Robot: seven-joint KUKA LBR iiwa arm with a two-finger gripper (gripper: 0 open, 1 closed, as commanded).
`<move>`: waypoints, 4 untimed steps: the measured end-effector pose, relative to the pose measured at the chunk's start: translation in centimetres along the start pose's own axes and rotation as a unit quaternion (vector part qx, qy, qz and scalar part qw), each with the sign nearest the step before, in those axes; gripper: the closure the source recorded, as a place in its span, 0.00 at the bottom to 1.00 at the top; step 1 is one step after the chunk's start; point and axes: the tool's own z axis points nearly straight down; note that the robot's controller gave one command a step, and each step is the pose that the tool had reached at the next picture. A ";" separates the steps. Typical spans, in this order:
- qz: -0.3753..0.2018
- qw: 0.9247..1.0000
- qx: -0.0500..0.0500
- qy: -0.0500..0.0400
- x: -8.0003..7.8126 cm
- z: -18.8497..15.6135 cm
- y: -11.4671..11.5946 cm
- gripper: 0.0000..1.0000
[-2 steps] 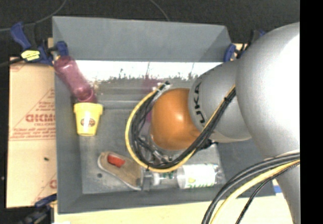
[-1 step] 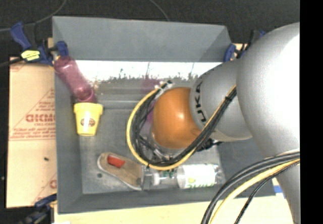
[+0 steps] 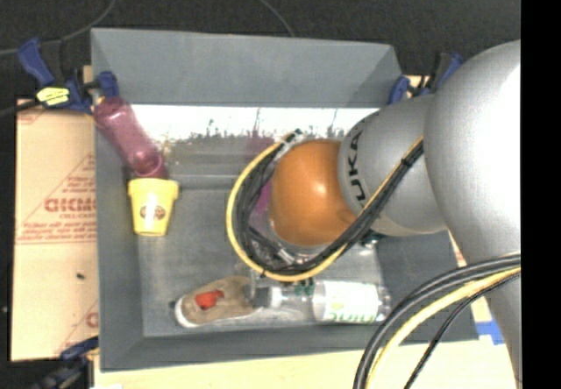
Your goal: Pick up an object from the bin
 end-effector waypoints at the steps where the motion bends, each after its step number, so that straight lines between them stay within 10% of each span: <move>1: 0.001 1.000 0.000 0.000 0.0 0.0 0.0 1.00; 4: 0.009 1.000 0.001 -0.002 -1.3 -13.5 -0.9 1.00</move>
Offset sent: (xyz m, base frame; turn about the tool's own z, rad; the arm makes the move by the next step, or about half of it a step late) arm 0.0019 0.0043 0.0956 0.0071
